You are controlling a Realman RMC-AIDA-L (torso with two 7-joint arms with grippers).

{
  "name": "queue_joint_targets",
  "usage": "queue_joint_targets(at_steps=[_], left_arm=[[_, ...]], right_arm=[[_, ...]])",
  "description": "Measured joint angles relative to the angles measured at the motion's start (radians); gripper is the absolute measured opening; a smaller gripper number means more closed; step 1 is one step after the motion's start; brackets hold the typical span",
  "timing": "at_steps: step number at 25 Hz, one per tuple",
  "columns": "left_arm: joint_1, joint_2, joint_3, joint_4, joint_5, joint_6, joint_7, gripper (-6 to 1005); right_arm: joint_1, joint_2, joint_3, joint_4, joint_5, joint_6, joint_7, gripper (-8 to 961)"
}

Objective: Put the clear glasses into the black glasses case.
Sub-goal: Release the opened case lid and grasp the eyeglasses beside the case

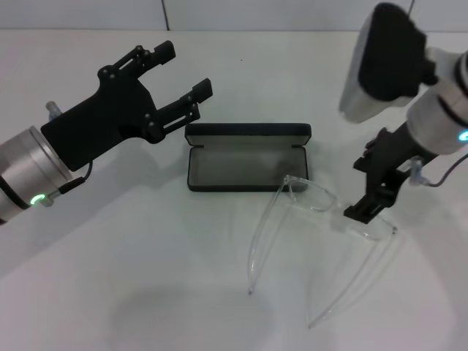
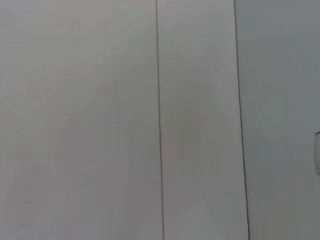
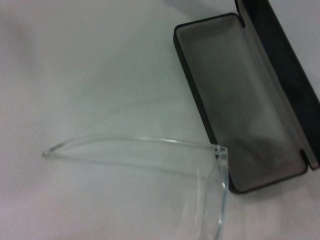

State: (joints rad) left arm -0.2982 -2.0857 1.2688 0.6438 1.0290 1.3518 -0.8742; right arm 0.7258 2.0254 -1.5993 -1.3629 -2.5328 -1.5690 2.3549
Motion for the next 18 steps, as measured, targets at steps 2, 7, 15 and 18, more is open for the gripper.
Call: queue_joint_targets(at_steps=[2,7,15,18], left_arm=[[-0.002,0.000,0.000,-0.001,0.002,-0.001,0.003,797],[-0.004,0.001,0.000,-0.001,0.002,-0.003,0.005,796],[0.003,-0.003,-0.013,-0.015,-0.010,0.000,0.015,795],[0.004,-0.003,-0.013,-0.023,-0.012,0.000,0.025,795]], right_arm=[[0.000,0.002,-0.019,0.018,0.006,0.036,0.003,822],[0.002,0.003,-0.066,0.067,0.017,0.105,0.018,821],[0.005,0.002,-0.109,0.105,0.038,0.130,0.029,706],[0.004,0.002,-0.111,0.115,0.039,0.153,0.029,649]])
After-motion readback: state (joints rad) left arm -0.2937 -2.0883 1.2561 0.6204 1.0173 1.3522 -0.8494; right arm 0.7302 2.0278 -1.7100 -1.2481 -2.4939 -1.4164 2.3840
